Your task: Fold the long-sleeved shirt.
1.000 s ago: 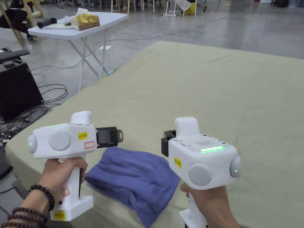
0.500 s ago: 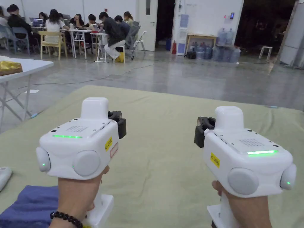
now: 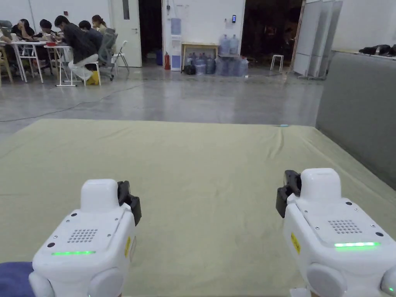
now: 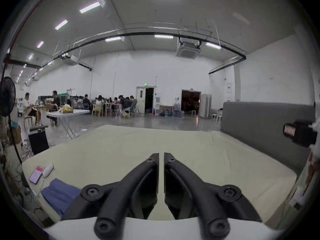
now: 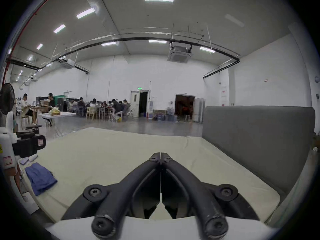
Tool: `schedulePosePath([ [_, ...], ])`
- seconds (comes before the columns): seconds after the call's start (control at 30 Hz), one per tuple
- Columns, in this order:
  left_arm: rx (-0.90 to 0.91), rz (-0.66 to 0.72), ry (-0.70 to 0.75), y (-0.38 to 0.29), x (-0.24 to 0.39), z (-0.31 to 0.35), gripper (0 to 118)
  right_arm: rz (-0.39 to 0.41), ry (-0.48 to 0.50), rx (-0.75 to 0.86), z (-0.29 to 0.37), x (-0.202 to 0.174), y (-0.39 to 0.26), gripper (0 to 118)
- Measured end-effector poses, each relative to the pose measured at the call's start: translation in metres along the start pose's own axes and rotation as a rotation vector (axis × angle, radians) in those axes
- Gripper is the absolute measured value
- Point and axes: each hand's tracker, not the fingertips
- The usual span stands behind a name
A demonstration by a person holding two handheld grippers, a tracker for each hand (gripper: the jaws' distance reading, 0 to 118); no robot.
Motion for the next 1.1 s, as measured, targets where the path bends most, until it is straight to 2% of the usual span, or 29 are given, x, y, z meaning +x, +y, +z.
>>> schedulePosePath([
  [0.07, 0.006, -0.021, -0.012, -0.019, 0.005, 0.009, 0, 0.002, -0.022, -0.005, 0.011, 0.003, -0.017, 0],
  [0.17, 0.011, -0.131, -0.021, -0.039, 0.008, 0.017, 0, -0.013, -0.044, -0.015, 0.022, 0.007, -0.042, 0],
  [0.53, -0.040, -0.060, 0.009, -0.037, -0.009, 0.015, 0, 0.005, -0.078, -0.026, 0.018, 0.003, -0.046, 0],
  [1.1, -0.077, -0.077, -0.013, -0.050, -0.004, 0.011, 0, 0.009, -0.068, -0.069, 0.012, 0.000, -0.056, 0],
])
